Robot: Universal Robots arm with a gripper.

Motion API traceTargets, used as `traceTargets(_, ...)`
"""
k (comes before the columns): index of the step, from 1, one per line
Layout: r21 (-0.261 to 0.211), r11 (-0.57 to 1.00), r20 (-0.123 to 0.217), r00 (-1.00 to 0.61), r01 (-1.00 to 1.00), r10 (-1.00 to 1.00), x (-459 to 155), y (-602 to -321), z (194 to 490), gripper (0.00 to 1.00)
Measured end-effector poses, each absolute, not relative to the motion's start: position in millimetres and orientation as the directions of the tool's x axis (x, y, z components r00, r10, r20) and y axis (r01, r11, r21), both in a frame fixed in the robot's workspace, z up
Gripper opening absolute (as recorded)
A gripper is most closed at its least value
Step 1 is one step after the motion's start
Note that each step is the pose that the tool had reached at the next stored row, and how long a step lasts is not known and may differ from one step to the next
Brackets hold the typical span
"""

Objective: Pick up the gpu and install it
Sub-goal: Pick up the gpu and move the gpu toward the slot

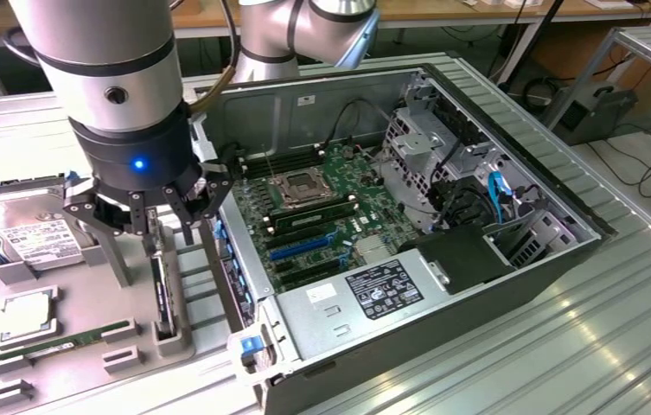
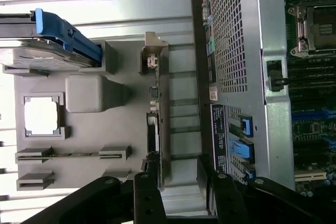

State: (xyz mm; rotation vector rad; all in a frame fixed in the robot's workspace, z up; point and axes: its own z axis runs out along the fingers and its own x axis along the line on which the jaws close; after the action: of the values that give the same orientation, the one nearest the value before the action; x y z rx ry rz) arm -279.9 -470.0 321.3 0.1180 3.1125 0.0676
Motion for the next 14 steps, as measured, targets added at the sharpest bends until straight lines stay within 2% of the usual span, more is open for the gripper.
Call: traceTargets(14, 0.044, 0.996, -0.024, -0.997, 0.075, 0.076, -285.2, -466.3, 315.3, 0.42)
